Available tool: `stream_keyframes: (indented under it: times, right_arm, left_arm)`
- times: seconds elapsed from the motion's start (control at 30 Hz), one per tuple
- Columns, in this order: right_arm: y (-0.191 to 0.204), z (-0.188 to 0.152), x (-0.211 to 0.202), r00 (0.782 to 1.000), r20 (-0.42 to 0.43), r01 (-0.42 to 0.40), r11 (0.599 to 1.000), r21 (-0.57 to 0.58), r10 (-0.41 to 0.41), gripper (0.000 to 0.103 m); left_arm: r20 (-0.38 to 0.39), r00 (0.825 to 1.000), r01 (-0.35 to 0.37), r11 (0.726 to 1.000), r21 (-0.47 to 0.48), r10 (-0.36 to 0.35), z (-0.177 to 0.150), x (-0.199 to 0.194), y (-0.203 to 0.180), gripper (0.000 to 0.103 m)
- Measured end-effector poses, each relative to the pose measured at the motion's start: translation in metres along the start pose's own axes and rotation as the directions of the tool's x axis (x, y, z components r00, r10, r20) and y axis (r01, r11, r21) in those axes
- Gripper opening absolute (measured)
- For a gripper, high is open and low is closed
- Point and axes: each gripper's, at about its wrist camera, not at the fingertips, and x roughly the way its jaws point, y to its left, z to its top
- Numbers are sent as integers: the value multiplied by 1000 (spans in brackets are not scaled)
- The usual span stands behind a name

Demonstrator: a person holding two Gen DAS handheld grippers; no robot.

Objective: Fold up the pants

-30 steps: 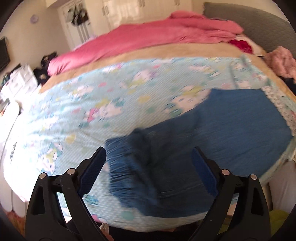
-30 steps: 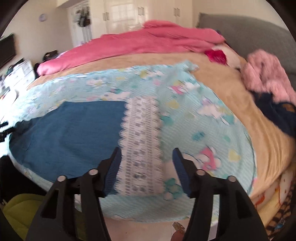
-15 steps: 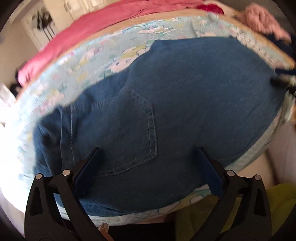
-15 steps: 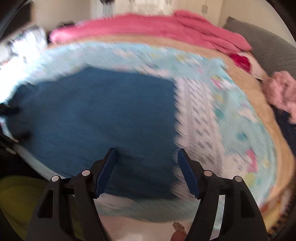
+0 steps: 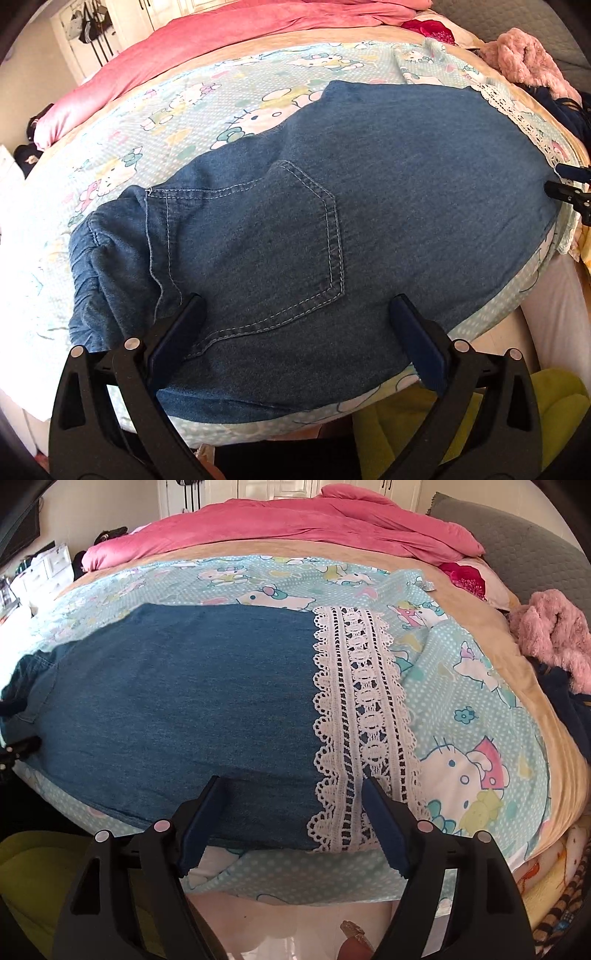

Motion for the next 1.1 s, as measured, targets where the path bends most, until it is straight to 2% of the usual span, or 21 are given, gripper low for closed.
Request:
stream_keyframes:
  times: [0.13, 0.23, 0.63, 1.1]
  right_arm:
    - [-1, 2, -12, 999, 31, -35, 999, 27, 34, 75]
    - [0, 5, -24, 997, 69, -35, 999, 29, 32, 89]
    - [-13, 5, -57, 987, 162, -24, 997, 73, 12, 90]
    - [-32, -1, -77, 976, 217, -24, 992, 124, -3, 90]
  left_arm:
    - [9, 1000, -6, 1000, -8, 6, 0, -6, -1, 95]
    - [30, 1000, 1, 1000, -20, -1, 2, -17, -1, 94]
    - [128, 992, 10, 999, -36, -6, 16, -59, -11, 95]
    - [183, 982, 41, 999, -9, -39, 52, -77, -40, 94]
